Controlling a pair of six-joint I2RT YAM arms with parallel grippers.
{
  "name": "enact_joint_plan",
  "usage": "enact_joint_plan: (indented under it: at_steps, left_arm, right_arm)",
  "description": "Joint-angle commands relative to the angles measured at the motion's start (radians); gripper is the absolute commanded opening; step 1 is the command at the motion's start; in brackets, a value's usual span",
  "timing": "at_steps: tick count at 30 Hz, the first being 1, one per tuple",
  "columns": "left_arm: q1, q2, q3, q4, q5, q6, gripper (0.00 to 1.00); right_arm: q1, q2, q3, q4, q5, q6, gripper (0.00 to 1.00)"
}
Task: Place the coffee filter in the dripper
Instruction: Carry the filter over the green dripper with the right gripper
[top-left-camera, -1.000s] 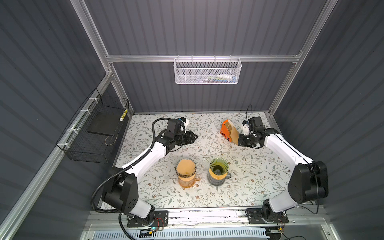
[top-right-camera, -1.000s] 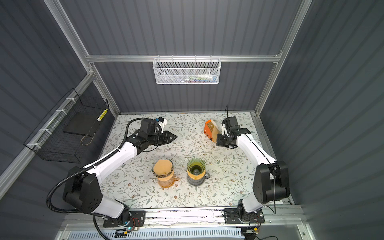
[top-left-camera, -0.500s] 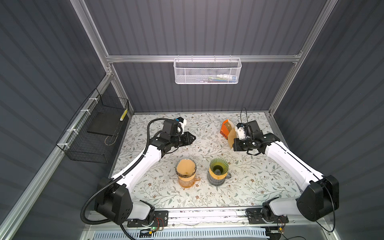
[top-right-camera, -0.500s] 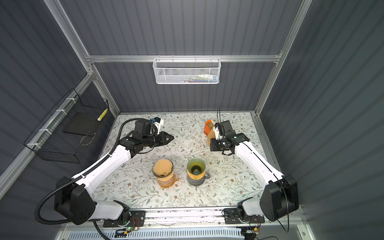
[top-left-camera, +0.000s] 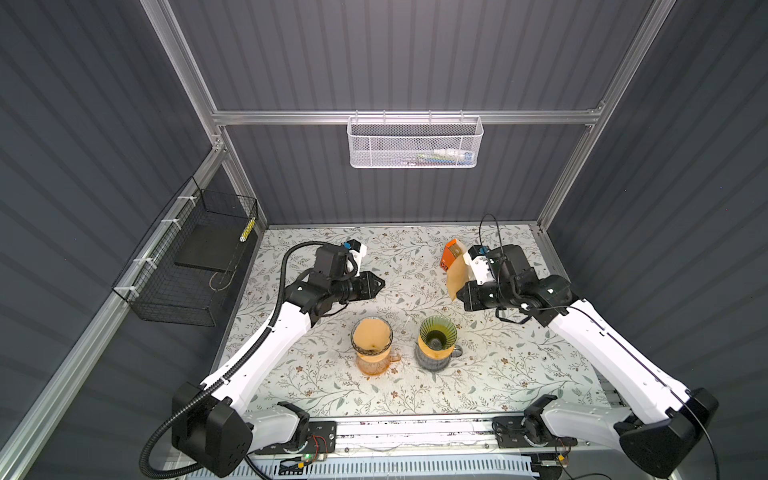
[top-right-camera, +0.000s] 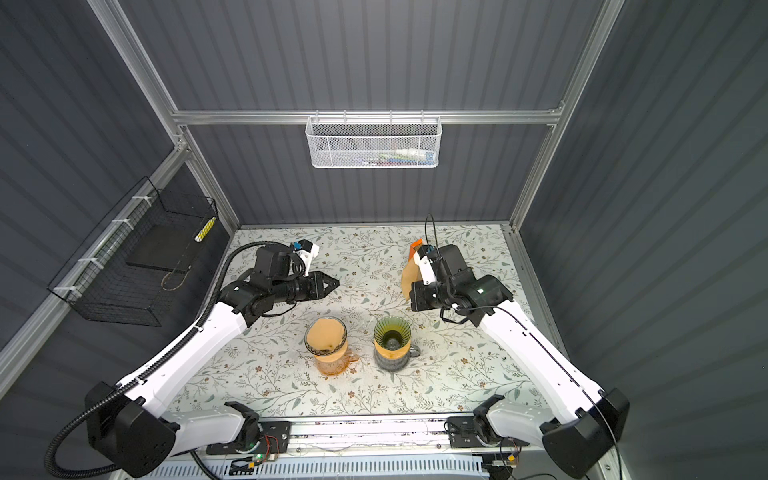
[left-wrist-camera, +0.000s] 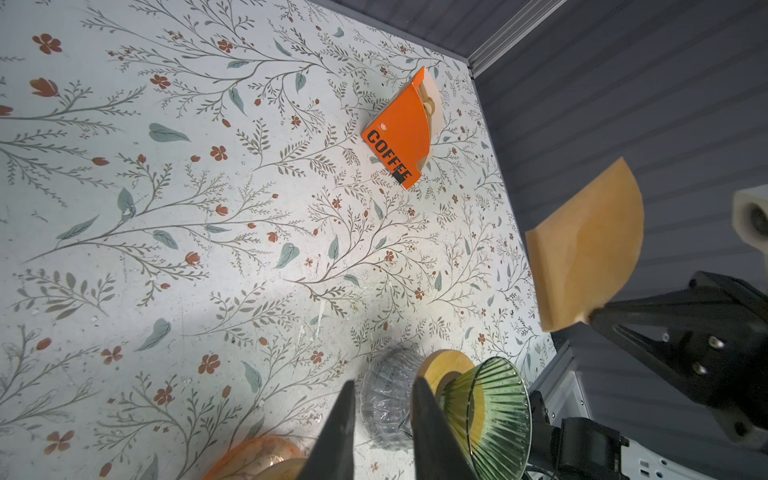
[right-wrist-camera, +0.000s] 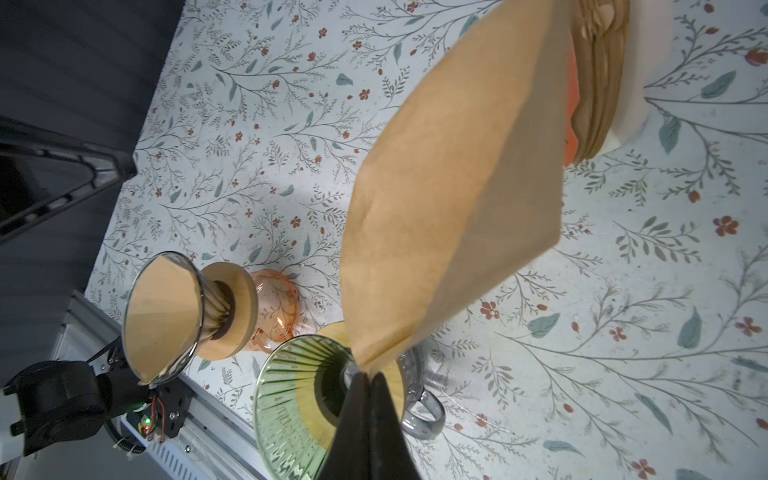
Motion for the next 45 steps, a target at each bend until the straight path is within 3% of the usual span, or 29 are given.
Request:
enact_joint_plan:
  at_steps: [1, 10, 24, 43, 45]
  left_arm:
    - [0.008, -0.032, -0.003, -0.044, -0.004, 0.029, 0.26]
    - [0.008, -0.066, 0.020, -0.093, -0.037, 0.041, 0.26]
    - [0.007, -0.105, 0.026, -0.132, -0.028, 0.049, 0.27]
    - [0.006, -0.109, 0.020, -0.133, -0.019, 0.042, 0.27]
    - [0.006, -0.103, 0.017, -0.129, 0.023, 0.042, 0.27]
  right_arm:
    - [0.032, -0.040, 0.017, -0.069, -0.022, 0.047, 0.00]
    - [0.160, -0.139, -0.037, -0.060, -0.049, 0.149, 0.00]
    - [0.344, -0.141, -0.114, 0.016, -0.007, 0.259, 0.00]
    - [0.362, -0.121, -0.228, 0.110, 0.001, 0.328, 0.00]
    - [0.362, -0.127, -0.236, 0.110, 0.008, 0.334, 0.00]
